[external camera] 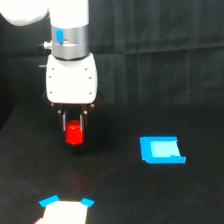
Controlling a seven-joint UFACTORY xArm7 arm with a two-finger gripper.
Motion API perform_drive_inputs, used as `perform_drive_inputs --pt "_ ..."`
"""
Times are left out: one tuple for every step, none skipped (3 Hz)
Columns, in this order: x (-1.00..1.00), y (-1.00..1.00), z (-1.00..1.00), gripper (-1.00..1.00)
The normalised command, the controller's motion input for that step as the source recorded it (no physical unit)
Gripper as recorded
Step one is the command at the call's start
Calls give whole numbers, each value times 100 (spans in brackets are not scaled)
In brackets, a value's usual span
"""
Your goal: Pick up the red object from the table
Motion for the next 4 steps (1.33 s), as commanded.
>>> perform_drive_inputs --pt "18 -17 100 -67" --pt "-48 -17 97 -67" --pt "1 28 59 -92" --pt "41 -25 98 -44"
